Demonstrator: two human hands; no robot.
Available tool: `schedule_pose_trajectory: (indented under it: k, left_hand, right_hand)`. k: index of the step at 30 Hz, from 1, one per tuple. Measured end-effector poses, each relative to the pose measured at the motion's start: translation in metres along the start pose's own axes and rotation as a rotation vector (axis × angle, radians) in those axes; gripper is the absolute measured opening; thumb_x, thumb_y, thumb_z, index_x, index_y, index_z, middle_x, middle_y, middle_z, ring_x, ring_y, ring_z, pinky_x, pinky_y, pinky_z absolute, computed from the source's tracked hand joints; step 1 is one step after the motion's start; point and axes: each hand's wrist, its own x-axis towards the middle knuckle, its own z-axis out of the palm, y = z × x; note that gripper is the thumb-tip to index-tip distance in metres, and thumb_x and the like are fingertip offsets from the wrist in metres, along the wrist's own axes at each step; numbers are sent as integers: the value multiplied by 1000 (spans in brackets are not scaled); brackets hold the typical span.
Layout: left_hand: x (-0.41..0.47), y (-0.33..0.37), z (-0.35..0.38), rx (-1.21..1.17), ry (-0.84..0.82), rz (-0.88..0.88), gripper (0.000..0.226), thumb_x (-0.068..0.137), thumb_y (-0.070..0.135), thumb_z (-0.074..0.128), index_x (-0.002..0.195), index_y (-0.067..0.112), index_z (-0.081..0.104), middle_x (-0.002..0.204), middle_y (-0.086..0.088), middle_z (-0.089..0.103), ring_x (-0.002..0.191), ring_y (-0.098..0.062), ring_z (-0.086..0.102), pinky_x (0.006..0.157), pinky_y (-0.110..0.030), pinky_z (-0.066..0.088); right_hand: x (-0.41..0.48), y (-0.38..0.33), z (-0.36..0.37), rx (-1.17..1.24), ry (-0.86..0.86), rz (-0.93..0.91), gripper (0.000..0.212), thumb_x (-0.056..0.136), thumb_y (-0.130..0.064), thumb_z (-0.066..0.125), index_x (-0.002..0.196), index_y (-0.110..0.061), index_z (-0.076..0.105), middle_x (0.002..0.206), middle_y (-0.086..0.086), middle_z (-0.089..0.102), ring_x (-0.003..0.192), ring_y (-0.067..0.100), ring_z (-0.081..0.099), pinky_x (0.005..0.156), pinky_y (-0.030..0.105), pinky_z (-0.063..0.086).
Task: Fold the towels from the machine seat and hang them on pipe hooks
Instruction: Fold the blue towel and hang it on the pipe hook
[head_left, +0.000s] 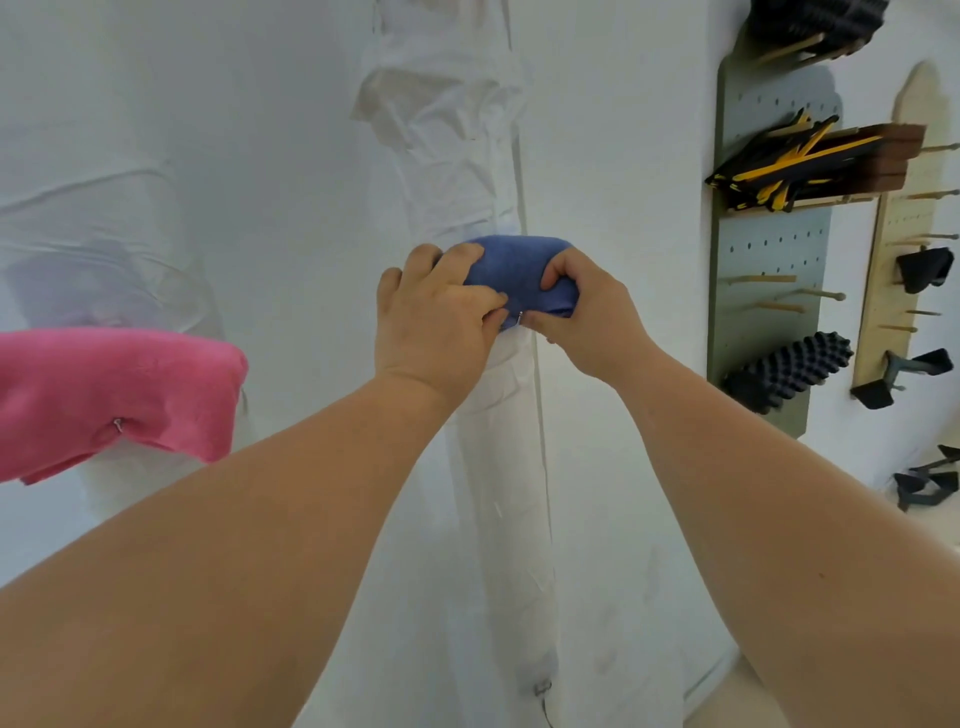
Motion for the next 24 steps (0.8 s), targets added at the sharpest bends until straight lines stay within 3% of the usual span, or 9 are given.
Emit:
schedule_pose_trajectory:
  k: [2,6,8,10,12,15,17,20,24]
  left_hand:
    - [2,1,2,-14,7,-29,17,87,38,71,84,26,82,130,0,65,114,-36,54,86,-49,39]
    - [4,5,6,-68,0,-116,15,87,37,72,83,27,82,134,3,62,120,-33,49,90,-45,33]
    - [5,6,7,-120,34,-98,9,80,30,79,75,22,79,124,-1,67,110,-36,55,85,-42,34]
    - [4,5,8,-127,72,-53,11,73,24,83,70,18,74,111,-5,70,95,-38,60,80,-41,38]
    - [2,3,8,-111,109,-11,13,71,18,82,72,16,70,103,-7,71,84,-37,60,75,-42,40]
    - [-1,4,3,-130,102,-8,26,75,13,77,99,16,66,97,-6,68,82,-36,59,73,-44,41]
    - [-1,2,1,-130,88,-5,34,81,16,71,115,19,65,102,-6,69,88,-35,60,76,-47,44]
    - [0,-5,5,-185,94,6,22,87,19,65,106,18,75,105,-6,71,94,-37,62,77,-49,48]
    - [-3,-8,9,-187,69,-27,23,87,20,66,107,19,77,116,-5,71,100,-37,63,81,-52,51]
  right_hand:
    - [-3,2,-1,23,-19,3,34,77,-18,83,95,-14,54,85,1,67,73,22,62,65,32,53]
    - [0,1,-6,27,-53,23,24,78,-18,76,91,-14,56,79,-4,63,67,13,53,64,29,48]
    - [3,-5,-7,124,-52,98,17,83,-23,62,85,-7,55,74,-1,55,68,12,48,66,36,47]
    - [6,-13,-4,195,6,149,33,92,-30,55,75,-2,48,71,5,48,68,14,44,65,36,41]
    - [9,-18,2,158,103,142,38,97,-34,59,71,-12,42,68,0,44,63,14,41,62,29,38]
    - [9,-17,7,196,163,128,26,95,-35,64,105,-23,44,87,-4,57,74,13,58,65,25,50]
    - [7,-14,8,196,133,100,31,97,-32,61,123,-32,45,104,-6,62,89,10,64,75,24,54]
    - [5,-9,8,175,103,67,15,98,-28,60,113,-28,57,100,-18,65,90,-2,61,77,17,49]
    - [2,-6,5,140,67,73,17,99,-28,57,115,-23,57,100,-13,66,90,3,62,78,18,49]
